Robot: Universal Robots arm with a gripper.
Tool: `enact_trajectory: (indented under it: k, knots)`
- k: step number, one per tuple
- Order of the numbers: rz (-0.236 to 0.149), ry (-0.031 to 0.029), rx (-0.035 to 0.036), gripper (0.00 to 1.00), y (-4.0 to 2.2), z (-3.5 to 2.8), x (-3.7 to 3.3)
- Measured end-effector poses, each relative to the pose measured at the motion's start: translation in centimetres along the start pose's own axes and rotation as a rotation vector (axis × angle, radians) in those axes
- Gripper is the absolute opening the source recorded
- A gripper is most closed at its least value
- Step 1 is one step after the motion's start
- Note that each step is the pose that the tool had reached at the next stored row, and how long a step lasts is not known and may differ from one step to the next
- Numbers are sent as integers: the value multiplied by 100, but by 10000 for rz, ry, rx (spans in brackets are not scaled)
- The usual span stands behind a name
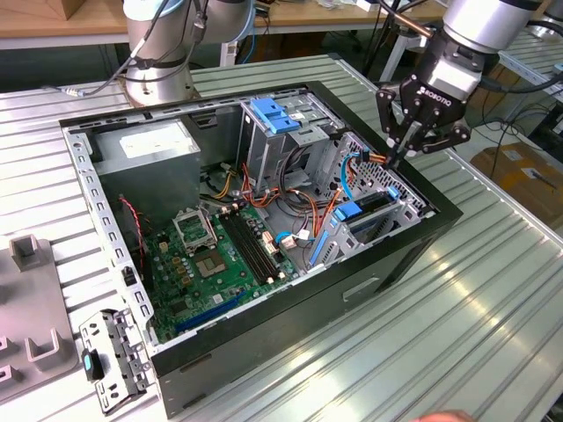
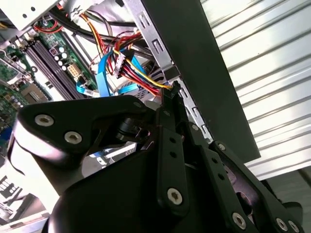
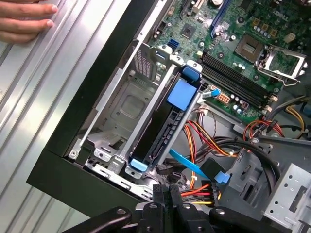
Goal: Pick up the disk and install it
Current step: 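Insert the first disk wire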
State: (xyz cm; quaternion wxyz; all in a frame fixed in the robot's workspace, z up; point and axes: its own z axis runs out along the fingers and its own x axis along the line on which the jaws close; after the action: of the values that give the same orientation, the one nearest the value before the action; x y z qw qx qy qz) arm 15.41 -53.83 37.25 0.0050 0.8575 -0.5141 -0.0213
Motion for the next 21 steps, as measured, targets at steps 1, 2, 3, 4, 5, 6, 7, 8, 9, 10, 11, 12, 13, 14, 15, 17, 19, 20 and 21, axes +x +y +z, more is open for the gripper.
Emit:
enact_trajectory:
  k: [1,2,3,4,5,6,7,8,9,10,11,12,13,14,15,17,19,20,21]
  knots:
    - [149,-4,5,16,0,0,0]
    - [403,-11,12,16,0,-1,0]
    - [577,-17,18,16,0,0,0]
    - [667,-21,21,16,1,1,0]
    - [702,-23,23,16,8,1,-3]
    - [708,-22,23,16,21,1,-9]
    - [709,-22,23,16,34,2,-16]
    - [713,-22,23,16,49,2,-23]
    - [720,-22,23,16,72,3,-34]
    - [722,-23,23,16,82,4,-39]
    - [724,-22,23,16,84,4,-40]
    - [732,-21,23,16,85,4,-40]
    - [769,-22,23,16,85,4,-41]
    - [855,-26,27,16,85,4,-41]
    - [1012,-30,32,16,85,5,-42]
    - [1321,-40,42,16,85,7,-41]
    - [1662,-50,52,16,85,9,-41]
    - [1822,-56,58,16,85,10,-41]
    - [1964,-60,62,16,85,11,-41]
